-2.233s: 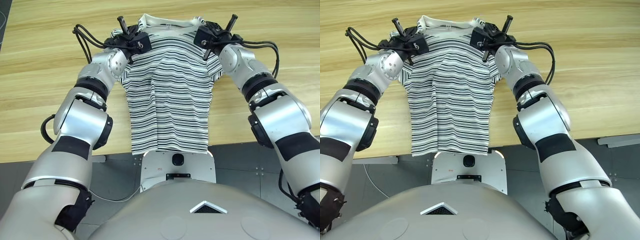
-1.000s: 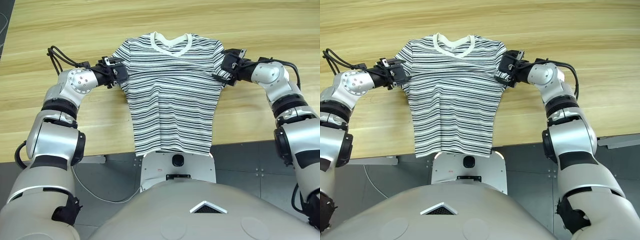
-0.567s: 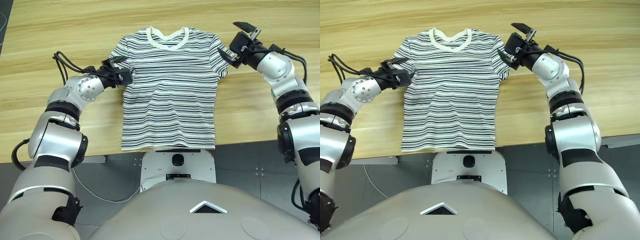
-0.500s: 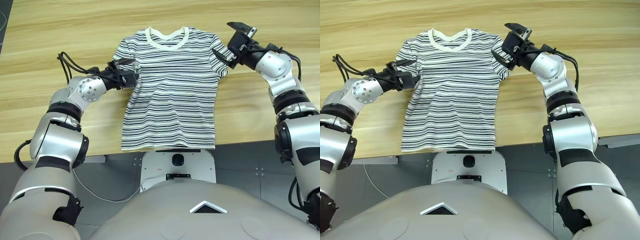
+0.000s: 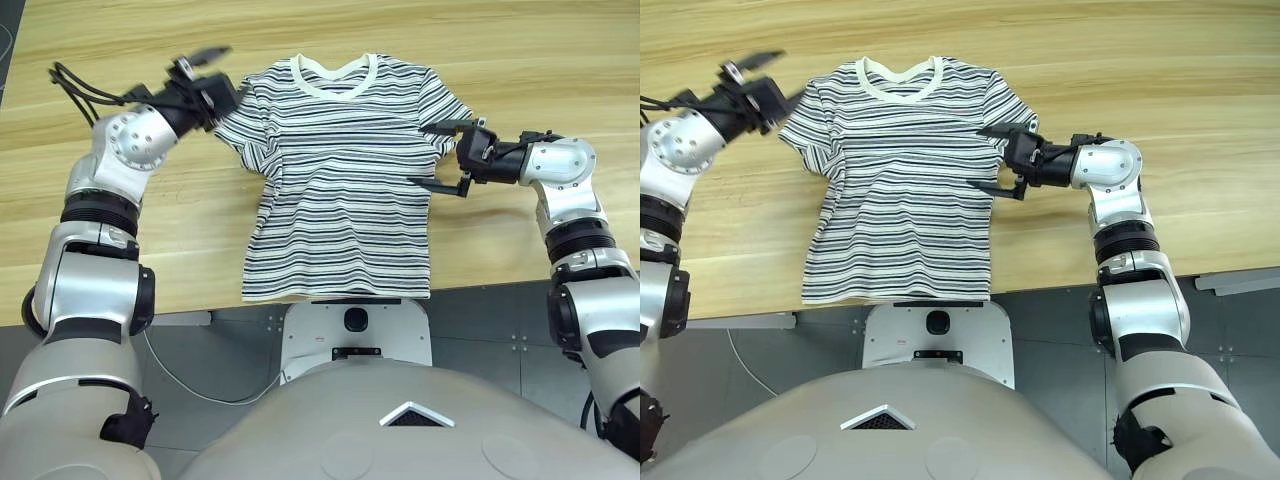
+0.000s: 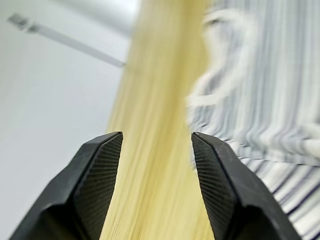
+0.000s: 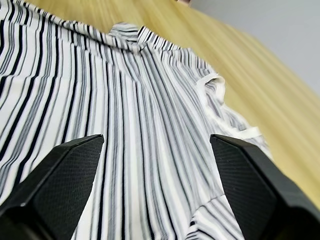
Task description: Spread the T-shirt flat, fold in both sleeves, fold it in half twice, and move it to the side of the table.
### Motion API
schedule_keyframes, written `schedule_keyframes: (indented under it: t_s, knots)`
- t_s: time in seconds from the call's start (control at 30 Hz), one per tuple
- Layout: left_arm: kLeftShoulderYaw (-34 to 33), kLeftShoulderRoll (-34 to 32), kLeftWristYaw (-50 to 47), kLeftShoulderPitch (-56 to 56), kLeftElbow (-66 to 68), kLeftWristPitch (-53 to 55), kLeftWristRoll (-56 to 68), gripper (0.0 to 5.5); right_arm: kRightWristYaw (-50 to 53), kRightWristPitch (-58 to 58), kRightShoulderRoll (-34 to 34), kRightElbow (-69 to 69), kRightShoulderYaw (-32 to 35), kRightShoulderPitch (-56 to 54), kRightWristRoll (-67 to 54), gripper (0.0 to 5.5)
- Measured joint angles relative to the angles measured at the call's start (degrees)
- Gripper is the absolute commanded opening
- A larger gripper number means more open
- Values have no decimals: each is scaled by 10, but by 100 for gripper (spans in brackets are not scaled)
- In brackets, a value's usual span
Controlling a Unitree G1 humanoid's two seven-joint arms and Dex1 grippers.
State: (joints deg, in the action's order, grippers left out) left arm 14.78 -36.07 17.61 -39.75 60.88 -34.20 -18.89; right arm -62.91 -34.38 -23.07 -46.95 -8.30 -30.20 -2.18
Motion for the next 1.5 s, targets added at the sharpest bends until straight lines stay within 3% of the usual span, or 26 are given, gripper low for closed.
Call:
schedule_keyframes:
  t_s: [0.17,0.37,0.53,0.83,1.1,1.5]
  knots:
    - [-51,81,-51,13,82,143,44,257,42,22,15,119,18,92,-45,393]
    - [-263,176,-4,34,96,271,279,257,94,35,38,168,30,143,-61,393]
    - [-331,192,-21,96,-2,302,354,257,113,36,49,184,32,170,-72,393]
    - [-334,248,-56,201,-211,386,385,257,139,36,59,194,34,184,-78,393]
    - [-329,235,-54,189,-200,405,377,257,150,33,75,188,29,182,-75,393]
    - [-328,211,-34,160,-141,401,364,57,161,21,88,171,25,175,-70,397]
